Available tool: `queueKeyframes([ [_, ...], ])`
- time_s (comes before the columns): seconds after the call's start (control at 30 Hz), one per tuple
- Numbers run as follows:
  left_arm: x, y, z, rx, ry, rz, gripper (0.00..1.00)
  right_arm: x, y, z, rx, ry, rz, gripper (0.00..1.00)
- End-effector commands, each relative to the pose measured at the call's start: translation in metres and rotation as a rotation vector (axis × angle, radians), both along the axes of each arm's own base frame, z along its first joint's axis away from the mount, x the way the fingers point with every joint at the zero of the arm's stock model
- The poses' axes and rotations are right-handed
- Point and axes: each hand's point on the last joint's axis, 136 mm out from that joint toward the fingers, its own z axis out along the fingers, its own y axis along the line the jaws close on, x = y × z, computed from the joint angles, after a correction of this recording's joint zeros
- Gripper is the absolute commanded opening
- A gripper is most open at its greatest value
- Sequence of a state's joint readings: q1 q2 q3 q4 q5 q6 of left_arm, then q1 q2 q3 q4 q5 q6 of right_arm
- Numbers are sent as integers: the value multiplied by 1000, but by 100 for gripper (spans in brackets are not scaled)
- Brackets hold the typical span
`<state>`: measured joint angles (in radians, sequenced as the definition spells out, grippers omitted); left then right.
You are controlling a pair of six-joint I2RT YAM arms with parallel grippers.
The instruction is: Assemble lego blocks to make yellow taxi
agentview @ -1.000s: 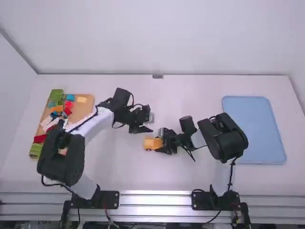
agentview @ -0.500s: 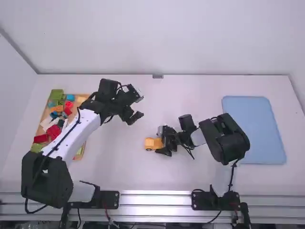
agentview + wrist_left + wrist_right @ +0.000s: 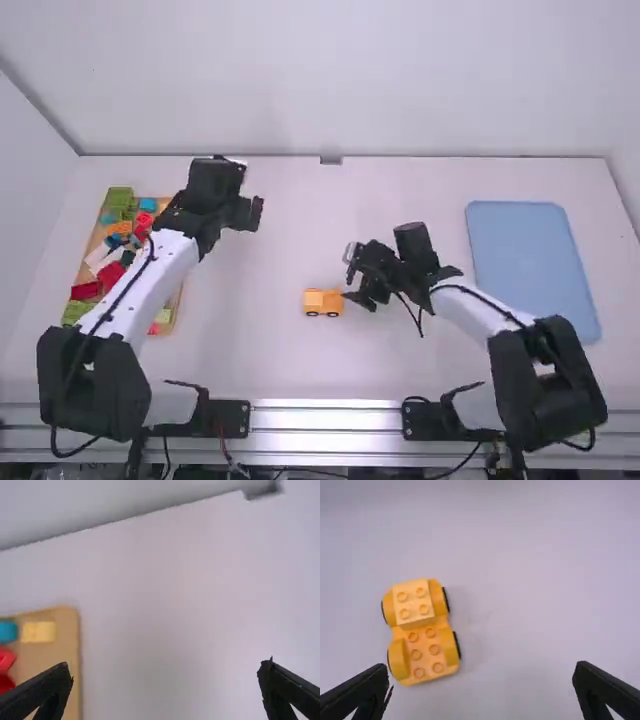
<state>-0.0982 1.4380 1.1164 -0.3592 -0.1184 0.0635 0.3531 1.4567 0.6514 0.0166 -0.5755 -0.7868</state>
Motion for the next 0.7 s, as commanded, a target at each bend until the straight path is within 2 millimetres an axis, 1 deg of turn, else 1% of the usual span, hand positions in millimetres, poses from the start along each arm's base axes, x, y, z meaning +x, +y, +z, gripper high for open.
queueKeyframes([
  [0.0,11,35,34,-65,-75,161,99,7,-6,9,-28,-46,-40,98],
  [0.07,16,51,42,-107,-67,195,99,8,-6,13,-22,-58,-41,98],
  [0.13,23,75,52,-149,-43,231,99,9,-7,15,-24,-68,-41,98],
  [0.17,23,76,53,-152,-41,232,99,9,-7,15,-24,-68,-41,98],
  [0.2,28,88,56,-167,-24,256,99,9,-6,15,-24,-71,-38,98],
  [0.23,31,95,57,-180,-7,270,99,9,-6,15,-24,-72,-39,98],
  [0.27,37,106,55,-184,22,295,99,9,-6,15,-24,-73,-39,98],
  [0.33,44,118,51,-192,62,327,99,9,-6,15,-24,-73,-38,98],
  [0.37,51,128,45,-211,100,370,99,9,-6,15,-24,-72,-38,98],
  [0.43,58,138,33,-234,162,410,99,9,-6,15,-24,-71,-38,98],
  [0.47,59,139,31,-238,170,418,99,9,-6,15,-24,-71,-39,98],
  [0.53,67,147,14,-265,230,464,99,9,-7,15,-25,-71,-39,98],
  [0.6,72,150,1,-284,264,495,99,9,-6,15,-25,-70,-38,98],
  [0.63,75,155,-12,-302,294,527,99,9,-7,14,-27,-68,-39,98],
  [0.67,76,156,-19,-308,313,540,99,9,-7,13,-31,-67,-43,98],
])
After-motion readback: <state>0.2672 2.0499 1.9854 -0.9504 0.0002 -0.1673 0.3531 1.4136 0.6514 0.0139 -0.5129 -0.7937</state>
